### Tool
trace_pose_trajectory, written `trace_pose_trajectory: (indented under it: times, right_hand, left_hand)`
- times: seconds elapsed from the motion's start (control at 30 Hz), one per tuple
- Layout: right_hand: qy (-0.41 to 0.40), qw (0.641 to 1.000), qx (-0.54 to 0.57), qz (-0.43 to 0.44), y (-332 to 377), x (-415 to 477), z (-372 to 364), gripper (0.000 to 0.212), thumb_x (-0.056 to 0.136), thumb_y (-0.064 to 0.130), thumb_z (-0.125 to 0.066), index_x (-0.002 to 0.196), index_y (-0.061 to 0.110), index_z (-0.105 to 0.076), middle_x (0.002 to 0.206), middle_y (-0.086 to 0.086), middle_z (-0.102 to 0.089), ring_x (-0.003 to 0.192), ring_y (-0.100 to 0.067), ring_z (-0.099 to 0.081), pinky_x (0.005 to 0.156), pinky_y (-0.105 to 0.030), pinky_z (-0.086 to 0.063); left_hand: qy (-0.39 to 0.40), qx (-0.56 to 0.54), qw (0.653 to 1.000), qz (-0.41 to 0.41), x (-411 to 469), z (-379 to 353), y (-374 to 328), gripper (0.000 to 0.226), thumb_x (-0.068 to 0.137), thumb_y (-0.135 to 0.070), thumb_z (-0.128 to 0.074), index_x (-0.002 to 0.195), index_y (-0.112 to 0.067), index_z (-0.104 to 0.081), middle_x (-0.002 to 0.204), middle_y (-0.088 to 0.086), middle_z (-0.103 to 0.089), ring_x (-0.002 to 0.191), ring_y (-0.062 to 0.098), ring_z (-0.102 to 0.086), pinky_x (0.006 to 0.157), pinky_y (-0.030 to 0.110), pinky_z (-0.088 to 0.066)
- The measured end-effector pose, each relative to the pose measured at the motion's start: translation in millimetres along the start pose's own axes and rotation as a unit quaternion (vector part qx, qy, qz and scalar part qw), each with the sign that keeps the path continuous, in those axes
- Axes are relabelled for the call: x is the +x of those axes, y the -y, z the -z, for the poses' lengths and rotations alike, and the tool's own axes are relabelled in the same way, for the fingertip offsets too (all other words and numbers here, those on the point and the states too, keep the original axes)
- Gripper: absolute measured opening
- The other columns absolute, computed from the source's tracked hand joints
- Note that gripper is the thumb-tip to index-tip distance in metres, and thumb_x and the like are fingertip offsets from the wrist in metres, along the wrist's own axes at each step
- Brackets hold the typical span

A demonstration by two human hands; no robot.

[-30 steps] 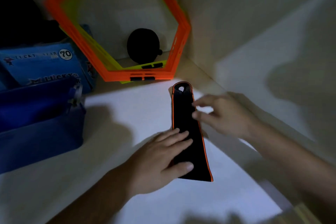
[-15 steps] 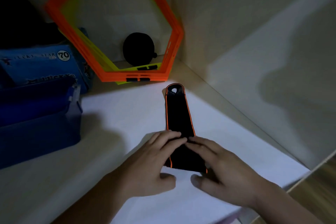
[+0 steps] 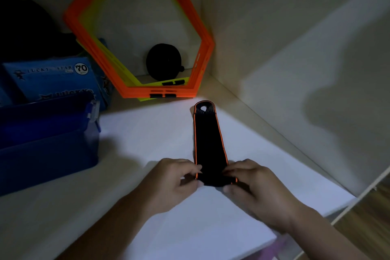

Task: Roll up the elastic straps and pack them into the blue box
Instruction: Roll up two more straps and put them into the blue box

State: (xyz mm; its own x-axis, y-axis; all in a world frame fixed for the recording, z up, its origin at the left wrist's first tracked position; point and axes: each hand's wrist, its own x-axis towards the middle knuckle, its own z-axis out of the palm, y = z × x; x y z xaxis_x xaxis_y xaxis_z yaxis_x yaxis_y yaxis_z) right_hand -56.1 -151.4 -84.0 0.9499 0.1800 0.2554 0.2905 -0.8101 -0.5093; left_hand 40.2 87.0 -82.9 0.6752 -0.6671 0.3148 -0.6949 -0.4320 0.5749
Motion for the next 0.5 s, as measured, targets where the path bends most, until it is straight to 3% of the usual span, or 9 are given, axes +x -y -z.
trace_pose_trajectory:
  times: [0.13, 0.3, 0.4, 0.5]
  right_hand:
    - [0.029, 0.995, 0.074, -0.056, -6, 16, 2, 0.028, 0.097, 0.036, -0.057, 0.083, 0.018, -0.072, 0.095, 0.012, -0.066, 0.101, -0.008, -0.059, 0.090, -0.033, -0.049]
    - [0.027, 0.989, 0.101, -0.109, -9, 26, 2, 0.035, 0.099, 0.030, -0.061, 0.065, 0.022, -0.061, 0.081, 0.010, -0.055, 0.079, -0.003, -0.057, 0.074, -0.023, -0.041]
    - [0.024, 0.984, 0.099, -0.145, -7, 29, 1, 0.029, 0.094, 0.029, -0.069, 0.069, 0.015, -0.064, 0.082, 0.009, -0.058, 0.077, -0.003, -0.058, 0.073, -0.022, -0.040]
    - [-0.050, 0.973, 0.139, -0.176, -3, 27, -1, 0.017, 0.082, 0.024, -0.080, 0.087, 0.024, -0.064, 0.086, 0.007, -0.068, 0.079, -0.004, -0.064, 0.071, -0.019, -0.045]
  left_hand:
    - [0.006, -0.012, 1.000, 0.003, 3, 0, 8, 0.033, 0.086, -0.049, -0.062, 0.074, -0.019, -0.070, 0.093, -0.015, -0.067, 0.096, 0.007, -0.058, 0.086, 0.030, -0.047]
    - [0.012, 0.042, 0.998, 0.048, 7, -6, 8, 0.045, 0.090, -0.058, -0.042, 0.067, -0.024, -0.059, 0.091, -0.016, -0.054, 0.092, 0.005, -0.045, 0.082, 0.022, -0.034]
    - [0.025, 0.069, 0.995, 0.062, 12, -8, 3, 0.039, 0.093, -0.055, -0.043, 0.061, -0.033, -0.045, 0.088, -0.015, -0.051, 0.089, 0.011, -0.045, 0.082, 0.025, -0.034]
    - [0.004, 0.073, 0.991, 0.112, 17, -10, 1, 0.042, 0.088, -0.051, -0.062, 0.059, -0.024, -0.049, 0.083, -0.011, -0.054, 0.086, 0.010, -0.049, 0.073, 0.023, -0.034]
